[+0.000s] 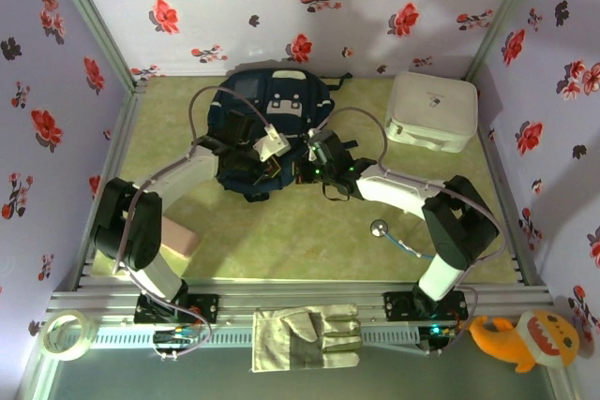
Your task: Pack the student bag
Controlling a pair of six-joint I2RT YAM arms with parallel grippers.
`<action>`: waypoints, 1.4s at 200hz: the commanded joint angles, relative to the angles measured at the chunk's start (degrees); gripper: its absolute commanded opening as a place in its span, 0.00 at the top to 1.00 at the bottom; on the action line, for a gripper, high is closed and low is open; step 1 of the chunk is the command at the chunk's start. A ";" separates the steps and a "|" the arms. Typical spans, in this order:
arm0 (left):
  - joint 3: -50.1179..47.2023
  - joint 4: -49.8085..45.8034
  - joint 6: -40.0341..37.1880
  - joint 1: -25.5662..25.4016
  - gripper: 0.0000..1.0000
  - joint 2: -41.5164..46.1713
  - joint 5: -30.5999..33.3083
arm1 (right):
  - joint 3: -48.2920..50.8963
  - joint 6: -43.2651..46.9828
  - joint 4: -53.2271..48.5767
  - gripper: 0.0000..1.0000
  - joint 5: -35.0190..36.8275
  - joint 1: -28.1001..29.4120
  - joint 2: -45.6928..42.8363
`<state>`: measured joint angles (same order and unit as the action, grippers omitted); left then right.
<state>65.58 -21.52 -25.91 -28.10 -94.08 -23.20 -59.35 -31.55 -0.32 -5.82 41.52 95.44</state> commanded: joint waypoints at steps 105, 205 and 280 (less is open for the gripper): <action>-3.65 -1.02 0.19 0.88 1.00 10.91 -2.67 | -13.35 3.82 -14.47 0.98 8.11 -11.37 6.80; -3.86 -2.58 -0.42 -0.29 1.00 13.34 -6.89 | -21.85 1.84 -16.29 0.93 7.49 -16.51 13.78; -3.27 -2.92 -0.15 -0.42 1.00 13.16 -7.55 | -19.01 1.87 -14.71 0.84 6.71 -17.07 9.61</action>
<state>61.65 -20.67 -25.91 -28.23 -84.12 -25.61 -79.77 -28.91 -17.30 -6.04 28.25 108.44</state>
